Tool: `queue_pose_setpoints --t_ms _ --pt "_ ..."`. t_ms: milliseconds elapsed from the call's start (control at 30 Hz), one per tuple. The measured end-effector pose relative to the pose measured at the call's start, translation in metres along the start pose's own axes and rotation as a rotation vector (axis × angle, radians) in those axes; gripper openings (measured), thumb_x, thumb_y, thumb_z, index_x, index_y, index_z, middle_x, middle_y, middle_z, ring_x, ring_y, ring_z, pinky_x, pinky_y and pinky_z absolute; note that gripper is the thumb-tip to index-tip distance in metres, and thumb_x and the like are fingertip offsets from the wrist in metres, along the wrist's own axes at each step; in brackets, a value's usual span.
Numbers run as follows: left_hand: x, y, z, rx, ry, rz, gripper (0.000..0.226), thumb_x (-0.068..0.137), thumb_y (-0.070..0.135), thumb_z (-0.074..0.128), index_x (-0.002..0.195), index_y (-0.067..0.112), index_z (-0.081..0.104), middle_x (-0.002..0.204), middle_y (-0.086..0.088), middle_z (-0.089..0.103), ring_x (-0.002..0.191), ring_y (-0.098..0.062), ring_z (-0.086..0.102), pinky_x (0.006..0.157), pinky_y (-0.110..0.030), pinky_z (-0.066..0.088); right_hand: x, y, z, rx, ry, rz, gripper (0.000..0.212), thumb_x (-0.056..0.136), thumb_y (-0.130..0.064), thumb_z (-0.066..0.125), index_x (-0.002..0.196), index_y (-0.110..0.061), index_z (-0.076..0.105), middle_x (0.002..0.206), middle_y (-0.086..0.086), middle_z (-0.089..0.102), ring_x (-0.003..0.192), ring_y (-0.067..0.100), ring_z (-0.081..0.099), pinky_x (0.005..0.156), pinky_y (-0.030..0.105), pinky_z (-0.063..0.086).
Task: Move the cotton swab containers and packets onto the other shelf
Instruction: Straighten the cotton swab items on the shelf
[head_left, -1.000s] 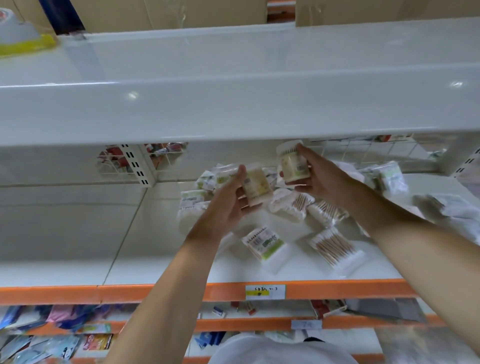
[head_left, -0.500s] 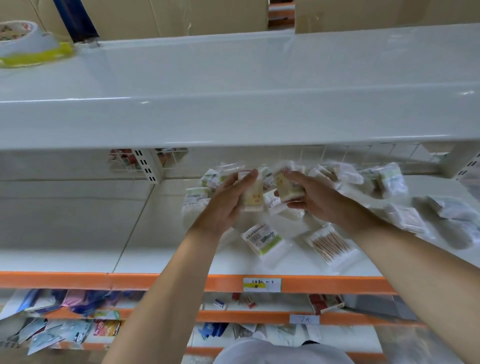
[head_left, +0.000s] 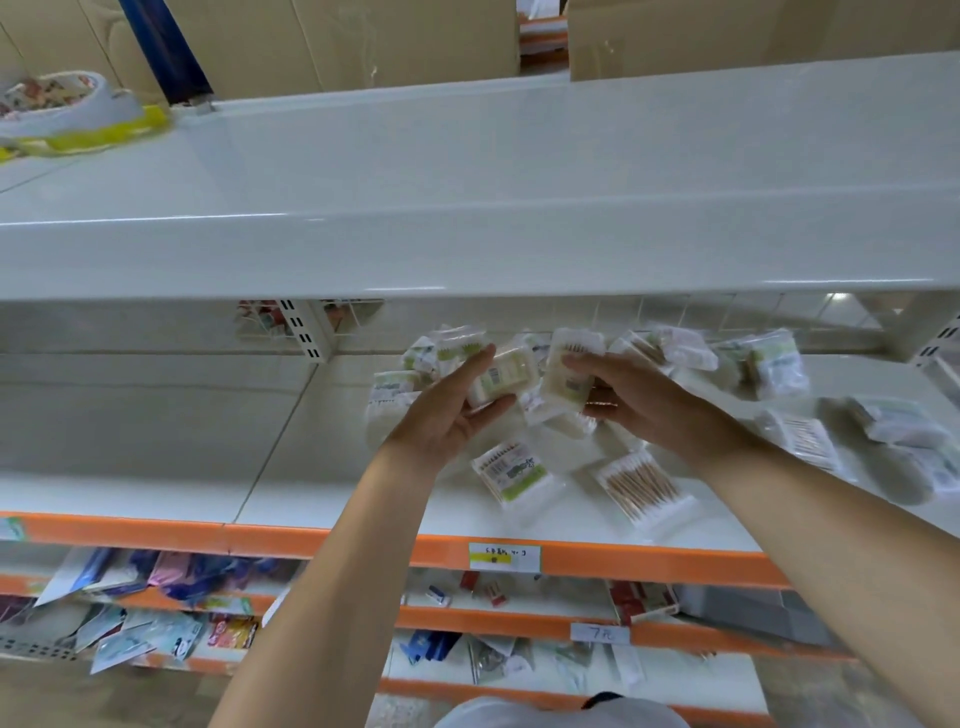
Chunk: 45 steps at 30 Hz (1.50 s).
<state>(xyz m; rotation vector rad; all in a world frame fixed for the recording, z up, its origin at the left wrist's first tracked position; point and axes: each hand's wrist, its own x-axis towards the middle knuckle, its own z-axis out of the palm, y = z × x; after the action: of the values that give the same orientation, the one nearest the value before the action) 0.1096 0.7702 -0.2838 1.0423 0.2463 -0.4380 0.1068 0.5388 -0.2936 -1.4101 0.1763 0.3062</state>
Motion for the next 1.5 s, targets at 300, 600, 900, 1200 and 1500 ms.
queue_pose_setpoints --t_ms 300,600,900,1200,1500 --pt "-0.017 -0.017 0.007 0.004 0.064 -0.171 0.045 0.059 0.036 0.093 0.09 0.008 0.075 0.075 -0.01 0.071 0.066 -0.019 0.068 0.068 -0.029 0.058 -0.008 0.005 -0.015 -0.075 -0.173 -0.032 0.039 0.082 -0.036 0.079 0.115 -0.016 0.074 0.116 0.015 0.073 0.114 0.035 0.067 0.111 0.052 0.043" --pt "-0.055 -0.037 0.004 -0.056 0.13 0.038 0.046 0.069 0.032 0.086 0.107 0.012 0.072 0.101 -0.009 0.072 0.088 -0.02 0.07 0.079 -0.03 0.06 -0.011 -0.004 0.018 -0.172 -0.215 -0.03 0.035 0.086 -0.025 0.076 0.111 -0.003 0.068 0.096 0.008 0.076 0.086 0.02 0.073 0.071 0.028 0.054" --pt "-0.1 -0.058 -0.036 -0.111 0.315 0.112 0.065 0.063 0.046 0.091 0.113 0.009 0.072 0.106 -0.009 0.07 0.088 -0.022 0.069 0.079 -0.028 0.058 -0.009 0.005 0.059 -0.218 -0.371 -0.005 0.036 0.083 -0.027 0.078 0.111 -0.005 0.071 0.106 0.013 0.076 0.098 0.025 0.072 0.087 0.037 0.056" --pt "-0.142 -0.052 -0.076 -0.022 0.398 0.162 0.057 0.069 0.057 0.082 0.114 0.023 0.074 0.125 -0.002 0.07 0.107 -0.017 0.069 0.084 -0.025 0.055 -0.017 0.018 0.123 -0.295 -0.463 0.001 0.019 0.082 -0.028 0.079 0.093 -0.013 0.075 0.078 -0.003 0.077 0.069 0.008 0.071 0.061 0.021 0.053" --pt "-0.209 -0.019 -0.166 0.063 0.494 0.264 0.049 0.076 0.055 0.078 0.112 0.021 0.074 0.117 -0.006 0.073 0.104 -0.021 0.068 0.1 -0.034 0.049 -0.025 0.03 0.248 -0.353 -0.637 0.019 0.03 0.087 -0.024 0.074 0.113 -0.009 0.073 0.102 0.007 0.078 0.092 0.018 0.074 0.071 0.023 0.057"
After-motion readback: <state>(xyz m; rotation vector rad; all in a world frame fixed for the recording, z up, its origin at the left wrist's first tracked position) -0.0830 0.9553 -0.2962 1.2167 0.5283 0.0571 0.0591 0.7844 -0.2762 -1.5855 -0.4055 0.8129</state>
